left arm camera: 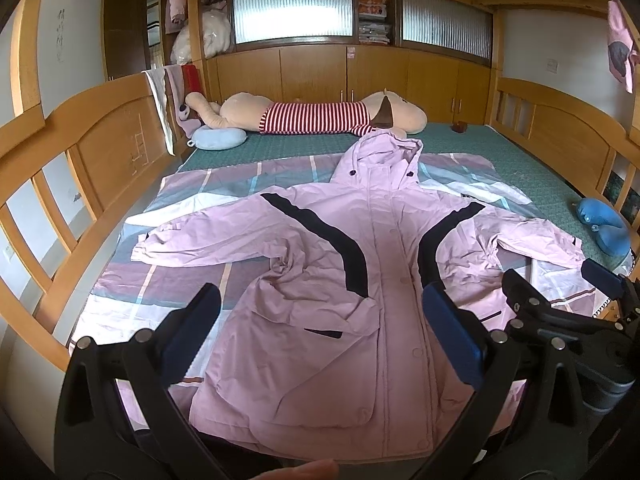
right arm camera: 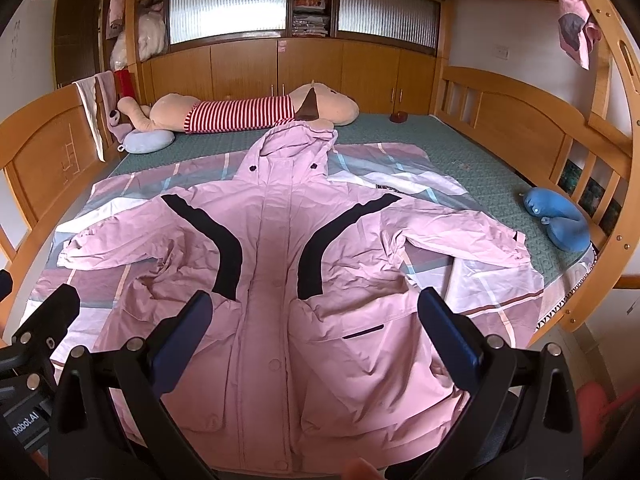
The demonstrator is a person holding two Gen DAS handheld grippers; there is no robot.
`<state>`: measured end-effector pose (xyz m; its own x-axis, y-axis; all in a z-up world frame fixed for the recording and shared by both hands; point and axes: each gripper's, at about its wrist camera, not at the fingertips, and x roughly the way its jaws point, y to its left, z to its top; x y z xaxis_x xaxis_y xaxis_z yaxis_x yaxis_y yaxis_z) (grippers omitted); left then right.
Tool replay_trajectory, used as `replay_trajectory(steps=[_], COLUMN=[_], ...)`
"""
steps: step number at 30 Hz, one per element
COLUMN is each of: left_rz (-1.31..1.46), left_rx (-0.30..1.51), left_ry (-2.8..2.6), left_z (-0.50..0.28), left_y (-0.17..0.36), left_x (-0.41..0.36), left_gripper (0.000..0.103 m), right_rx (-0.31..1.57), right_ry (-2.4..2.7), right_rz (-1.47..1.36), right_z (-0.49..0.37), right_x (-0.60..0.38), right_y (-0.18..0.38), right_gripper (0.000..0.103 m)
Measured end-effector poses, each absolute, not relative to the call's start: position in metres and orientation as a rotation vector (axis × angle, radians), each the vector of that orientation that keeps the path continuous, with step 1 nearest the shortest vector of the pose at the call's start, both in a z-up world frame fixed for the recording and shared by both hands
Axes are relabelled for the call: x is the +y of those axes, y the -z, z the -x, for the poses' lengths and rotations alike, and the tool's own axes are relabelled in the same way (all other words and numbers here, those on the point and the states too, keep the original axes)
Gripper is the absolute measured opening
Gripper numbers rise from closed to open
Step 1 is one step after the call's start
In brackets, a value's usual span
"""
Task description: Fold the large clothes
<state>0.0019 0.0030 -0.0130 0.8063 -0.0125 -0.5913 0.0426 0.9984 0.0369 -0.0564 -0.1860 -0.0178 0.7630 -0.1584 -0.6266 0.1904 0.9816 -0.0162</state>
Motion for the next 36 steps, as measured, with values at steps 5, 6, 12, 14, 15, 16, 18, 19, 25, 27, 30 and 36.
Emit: replay_trajectory(steps=[5,6,12,14,15,16,18,19,25,27,30,36], left_rz=[-0.045,-0.045,-0.043,-0.044,-0.045,-0.047,-0.046,-0.046,-0.047,-0.045,-0.046,-0.046], left_rx=[0.641,0.641,0.644,0.644,0.644,0.645,0.645,0.646,0.648,0.650,0.651,0.652], left_ry=[0.028,0.028,0.031,0.033,0.033,0.034,0.034,0.035,0.035,0.036,0.036,0.036], left_z=[-0.003,-0.003,-0.003,-0.003,-0.003,-0.003,-0.003,-0.003,-0.004,-0.003,-0.002,-0.001], left_y=[0.013,0.013,0.014,0.016,0.016,0.016,0.017,0.018,0.019,0.020,0.022,0.023], left_x=[0.004,0.004,0.005,0.005,0.005,0.004,0.004,0.004,0.003,0.002,0.002,0.002], left_gripper=[0.101,0.101,0.101,0.101,0.101,0.101,0.101,0.101,0.101,0.101,0.101,0.101], right_rx=[0.682,0.682,0.684,0.688,0.689,0.691,0.692,0.691,0.695,0.695,0.696,0.698], right_ry=[0.189,0.189,0.193,0.193,0.193,0.193,0.194,0.194,0.191,0.191,0.190,0.190], right_rz=[-0.047,-0.047,-0.045,-0.048,-0.049,-0.050,-0.051,-0.049,-0.053,-0.052,-0.053,-0.052], right_z=[0.055,0.055,0.054,0.054,0.054,0.054,0.054,0.053,0.054,0.054,0.054,0.054], right_x=[-0.185,-0.186,-0.185,-0.185,-0.186,-0.186,-0.186,-0.186,-0.187,-0.188,-0.187,-0.187], right_y=[0.019,0.019,0.020,0.022,0.024,0.025,0.026,0.025,0.027,0.027,0.027,0.028], right_gripper=[0.102,0.102,0.102,0.102,0.102,0.102,0.102,0.102,0.102,0.102,0.102,0.102])
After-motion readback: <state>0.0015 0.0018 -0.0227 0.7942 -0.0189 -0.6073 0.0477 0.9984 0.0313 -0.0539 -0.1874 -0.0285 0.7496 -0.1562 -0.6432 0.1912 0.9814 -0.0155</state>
